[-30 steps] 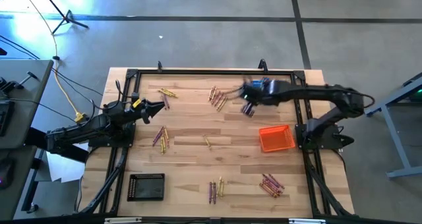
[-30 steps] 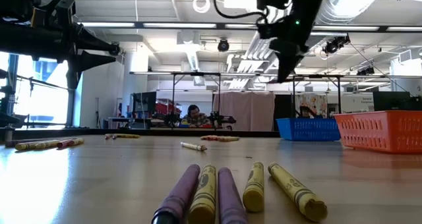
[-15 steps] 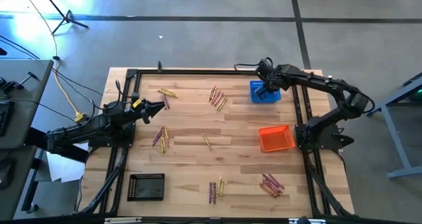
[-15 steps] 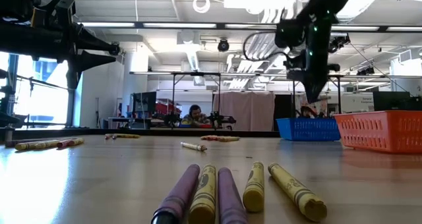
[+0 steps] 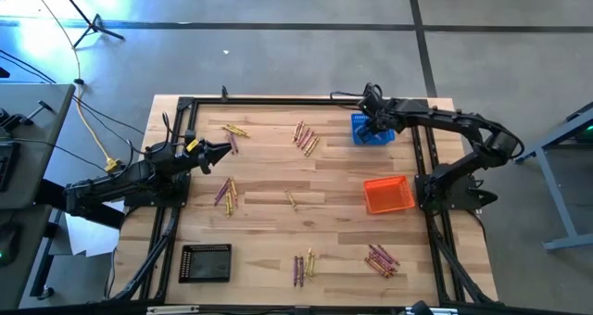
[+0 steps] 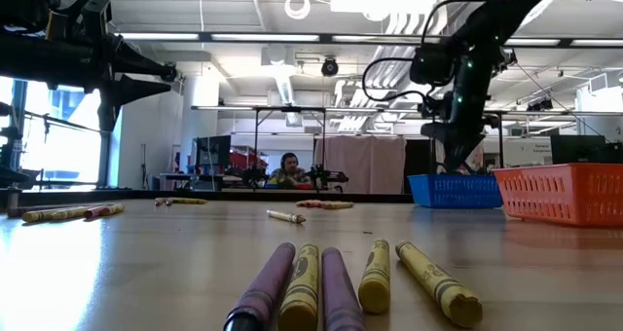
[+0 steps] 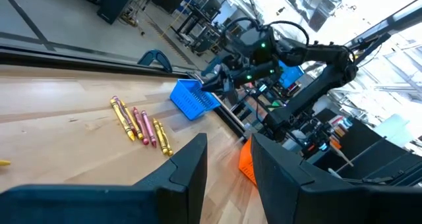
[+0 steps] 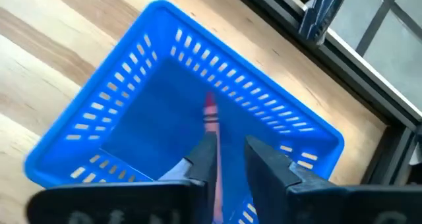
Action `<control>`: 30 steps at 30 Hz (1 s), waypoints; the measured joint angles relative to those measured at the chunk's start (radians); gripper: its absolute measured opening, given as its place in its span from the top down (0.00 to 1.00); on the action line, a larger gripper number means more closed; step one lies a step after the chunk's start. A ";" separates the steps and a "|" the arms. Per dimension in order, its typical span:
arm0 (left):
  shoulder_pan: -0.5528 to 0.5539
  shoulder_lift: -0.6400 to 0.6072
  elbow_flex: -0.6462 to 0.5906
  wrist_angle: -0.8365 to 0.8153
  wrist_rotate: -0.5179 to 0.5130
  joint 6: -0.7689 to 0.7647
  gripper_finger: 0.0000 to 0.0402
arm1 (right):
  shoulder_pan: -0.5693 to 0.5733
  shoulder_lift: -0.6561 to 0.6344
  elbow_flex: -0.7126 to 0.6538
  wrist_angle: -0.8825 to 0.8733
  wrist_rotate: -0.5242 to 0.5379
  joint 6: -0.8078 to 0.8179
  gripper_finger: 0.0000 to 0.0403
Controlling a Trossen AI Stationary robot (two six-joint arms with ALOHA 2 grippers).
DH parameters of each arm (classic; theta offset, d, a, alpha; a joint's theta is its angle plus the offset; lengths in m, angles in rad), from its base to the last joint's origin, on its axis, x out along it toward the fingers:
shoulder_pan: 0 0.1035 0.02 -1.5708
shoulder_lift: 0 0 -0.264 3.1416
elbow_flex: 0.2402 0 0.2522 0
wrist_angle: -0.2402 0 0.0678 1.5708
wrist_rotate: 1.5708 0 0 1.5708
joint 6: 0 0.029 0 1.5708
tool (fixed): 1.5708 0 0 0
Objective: Sort crayons
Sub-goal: Put the red crayon into the blue basket, then put the yellow crayon into the orange basket
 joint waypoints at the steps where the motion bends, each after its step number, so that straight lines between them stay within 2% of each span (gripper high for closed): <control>1: 0.000 0.000 0.000 0.000 0.000 0.000 0.74 | 0.001 0.000 0.005 -0.002 -0.006 0.001 0.81; 8: 0.000 0.000 0.000 0.000 0.000 0.000 0.74 | 0.046 0.000 0.053 -0.079 -0.032 0.022 0.74; 12: 0.000 0.000 0.000 0.000 0.000 0.000 0.74 | 0.101 0.000 0.110 -0.115 -0.114 0.066 0.75; 16: 0.000 0.000 0.000 0.000 0.000 0.000 0.74 | 0.192 -0.001 0.139 -0.065 -0.186 0.178 0.78; 19: 0.000 0.000 0.000 0.000 0.000 0.000 0.74 | 0.307 0.000 0.135 0.027 -0.227 0.234 0.81; 24: 0.000 0.000 0.000 0.000 0.000 0.000 0.74 | 0.537 0.052 0.134 0.212 -0.136 0.322 0.83; 30: 0.000 0.000 0.000 0.000 0.000 0.000 0.74 | 0.744 0.206 0.134 0.479 -0.036 0.376 0.83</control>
